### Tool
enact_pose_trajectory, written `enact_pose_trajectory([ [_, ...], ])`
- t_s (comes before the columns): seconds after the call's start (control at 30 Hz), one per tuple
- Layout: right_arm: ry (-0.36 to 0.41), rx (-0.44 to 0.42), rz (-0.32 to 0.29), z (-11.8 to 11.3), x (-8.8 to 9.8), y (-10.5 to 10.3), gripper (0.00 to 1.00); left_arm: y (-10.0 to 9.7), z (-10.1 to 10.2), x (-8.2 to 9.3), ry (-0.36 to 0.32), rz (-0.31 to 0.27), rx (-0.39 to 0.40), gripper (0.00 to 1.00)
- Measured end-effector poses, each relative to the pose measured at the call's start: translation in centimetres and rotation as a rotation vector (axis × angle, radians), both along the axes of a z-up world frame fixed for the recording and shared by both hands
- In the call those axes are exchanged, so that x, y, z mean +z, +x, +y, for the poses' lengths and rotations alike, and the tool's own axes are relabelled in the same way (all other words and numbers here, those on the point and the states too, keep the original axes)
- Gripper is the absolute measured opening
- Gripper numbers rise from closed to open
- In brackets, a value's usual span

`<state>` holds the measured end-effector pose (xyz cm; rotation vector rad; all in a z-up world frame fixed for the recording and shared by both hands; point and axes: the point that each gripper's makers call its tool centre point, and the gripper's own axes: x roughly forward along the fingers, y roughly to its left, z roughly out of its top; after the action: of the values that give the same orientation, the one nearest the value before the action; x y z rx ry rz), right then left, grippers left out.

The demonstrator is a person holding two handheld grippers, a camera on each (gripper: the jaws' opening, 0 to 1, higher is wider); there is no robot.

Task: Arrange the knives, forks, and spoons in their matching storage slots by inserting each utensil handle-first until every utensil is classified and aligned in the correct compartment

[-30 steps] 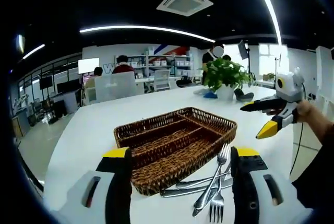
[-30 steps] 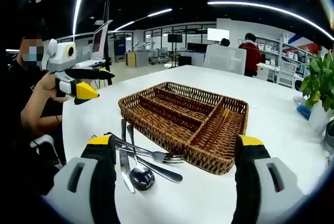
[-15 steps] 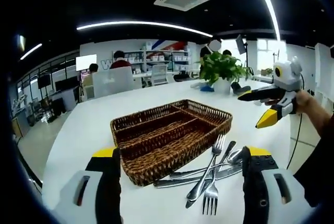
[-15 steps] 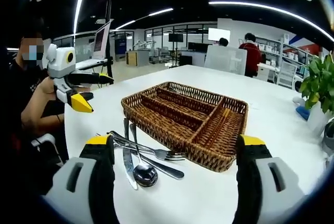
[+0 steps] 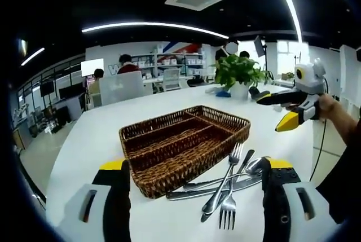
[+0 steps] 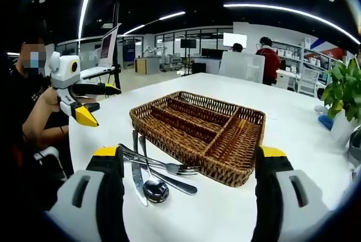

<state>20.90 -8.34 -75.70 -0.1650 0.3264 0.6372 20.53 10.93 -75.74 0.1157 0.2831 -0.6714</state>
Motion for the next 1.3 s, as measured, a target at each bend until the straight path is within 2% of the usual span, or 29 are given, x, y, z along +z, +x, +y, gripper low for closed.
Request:
enact_pose_trajectory([
  [0.4,0.005,0.007,0.063,-0.1,-2.1,0.2,0.84,-0.2,0.5,-0.2,-0.003,-0.008,-0.004,0.99],
  [0.83,0.057,0.053,0.196,0.9,-6.2,1.0,0.67,-0.9,1.0,-1.1,0.012,0.008,-0.013,0.99],
  [1.03,0.030,0.081,0.233,1.4,-7.9,1.3,0.61,-1.3,0.8,-1.5,0.024,0.014,-0.033,0.99],
  [1.3,0.091,0.093,0.275,1.4,-8.8,2.0,0.50,-1.8,0.7,-1.8,0.030,0.017,-0.045,0.99],
])
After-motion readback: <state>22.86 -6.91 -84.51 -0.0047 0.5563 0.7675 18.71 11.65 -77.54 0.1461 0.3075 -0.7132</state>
